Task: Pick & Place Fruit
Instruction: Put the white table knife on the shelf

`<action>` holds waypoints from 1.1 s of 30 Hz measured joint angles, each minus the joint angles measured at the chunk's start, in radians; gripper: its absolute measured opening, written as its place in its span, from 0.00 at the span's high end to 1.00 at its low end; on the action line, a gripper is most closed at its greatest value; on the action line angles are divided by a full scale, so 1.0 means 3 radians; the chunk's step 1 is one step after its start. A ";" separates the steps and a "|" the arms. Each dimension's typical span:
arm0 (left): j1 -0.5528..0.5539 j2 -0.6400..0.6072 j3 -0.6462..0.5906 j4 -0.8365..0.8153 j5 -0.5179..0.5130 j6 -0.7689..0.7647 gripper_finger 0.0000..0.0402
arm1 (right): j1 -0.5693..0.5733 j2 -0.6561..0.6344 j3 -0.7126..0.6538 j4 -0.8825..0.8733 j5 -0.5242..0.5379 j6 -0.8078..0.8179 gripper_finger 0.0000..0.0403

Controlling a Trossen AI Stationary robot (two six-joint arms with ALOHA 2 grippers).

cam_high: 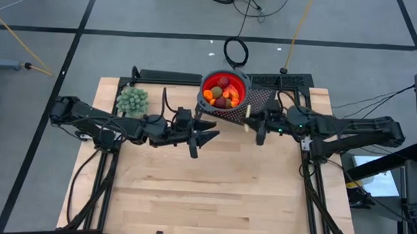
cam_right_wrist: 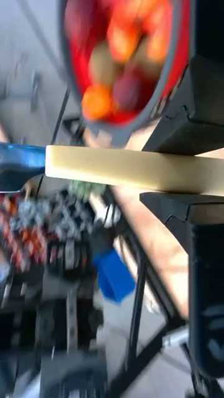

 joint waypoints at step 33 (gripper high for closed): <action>0.0485 -0.0019 0.0000 -0.1446 -0.0618 0.0377 0.53 | -0.0302 -0.0027 0.0003 -0.1900 0.0326 0.1503 0.83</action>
